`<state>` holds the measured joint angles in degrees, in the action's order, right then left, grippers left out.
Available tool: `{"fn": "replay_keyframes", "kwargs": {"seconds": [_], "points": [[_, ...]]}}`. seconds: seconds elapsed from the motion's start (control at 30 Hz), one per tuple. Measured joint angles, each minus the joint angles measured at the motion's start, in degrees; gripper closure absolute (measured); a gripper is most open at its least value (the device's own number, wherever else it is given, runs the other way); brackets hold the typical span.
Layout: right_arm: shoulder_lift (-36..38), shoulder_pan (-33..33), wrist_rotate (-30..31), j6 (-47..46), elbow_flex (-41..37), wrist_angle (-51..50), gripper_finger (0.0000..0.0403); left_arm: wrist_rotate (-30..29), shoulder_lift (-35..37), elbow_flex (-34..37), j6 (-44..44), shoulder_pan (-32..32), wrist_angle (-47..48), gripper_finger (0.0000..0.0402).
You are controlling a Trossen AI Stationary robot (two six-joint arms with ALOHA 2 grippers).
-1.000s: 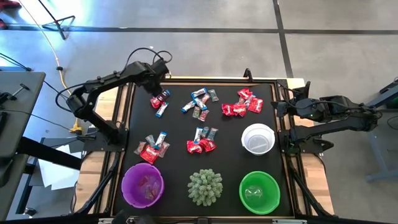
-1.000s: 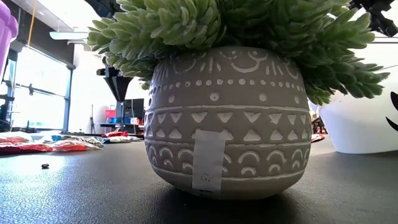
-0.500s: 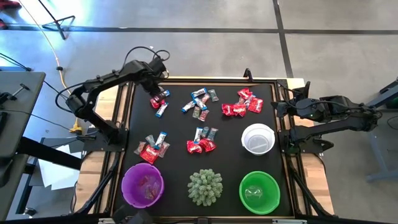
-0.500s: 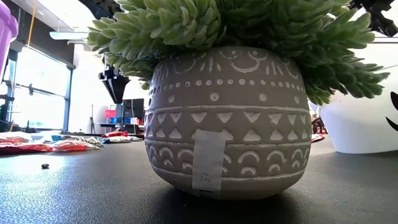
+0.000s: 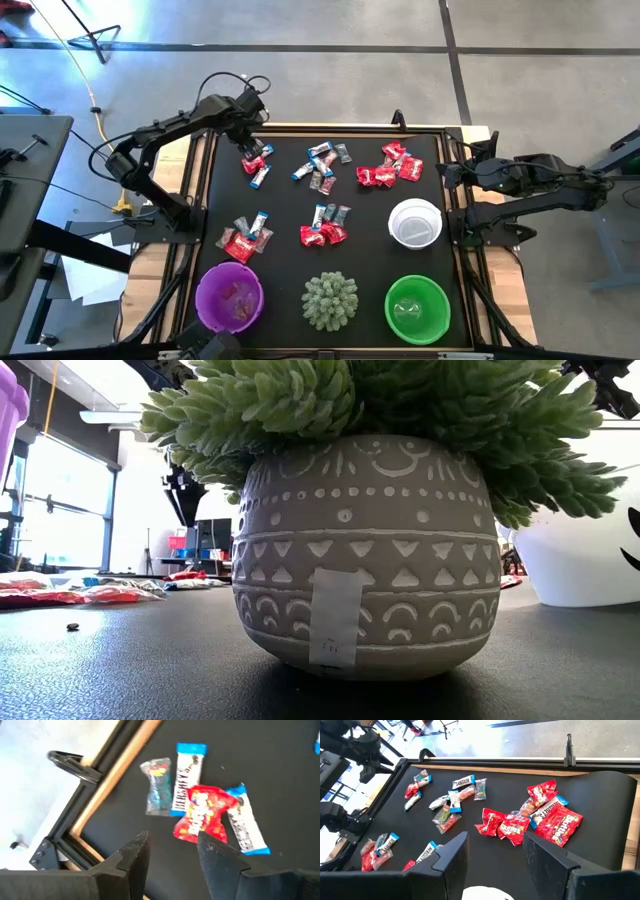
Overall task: Sort candy
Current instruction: Put the transparent candy wrapper into the purple bucket
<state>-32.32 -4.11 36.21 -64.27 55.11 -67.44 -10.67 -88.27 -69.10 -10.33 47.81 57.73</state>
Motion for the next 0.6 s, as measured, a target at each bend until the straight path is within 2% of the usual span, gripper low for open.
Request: {"fn": "replay_keyframes", "kwargs": {"seconds": [0.13, 0.37, 0.5, 0.6], "points": [[0.0, 0.0, 0.0, 0.0, 0.0, 0.0, 0.0220, 4.7, 0.0, 0.0, 1.0, 2.8, -1.1, 0.0247], [0.0, 0.0, 0.0, 0.0, 0.0, -0.9, 0.0220, 5.4, 0.0, 0.0, 6.8, 6.5, -0.1, 0.0247], [0.0, 0.0, 0.5, 0.1, 0.0, -1.7, 0.0220, 5.6, 0.0, 0.0, 6.8, 7.8, 0.0, 0.0247], [0.0, 0.0, 1.8, 0.2, 0.0, -3.0, 0.0220, 8.8, -0.9, -0.1, 6.8, 8.2, 0.3, 0.0247]]}}
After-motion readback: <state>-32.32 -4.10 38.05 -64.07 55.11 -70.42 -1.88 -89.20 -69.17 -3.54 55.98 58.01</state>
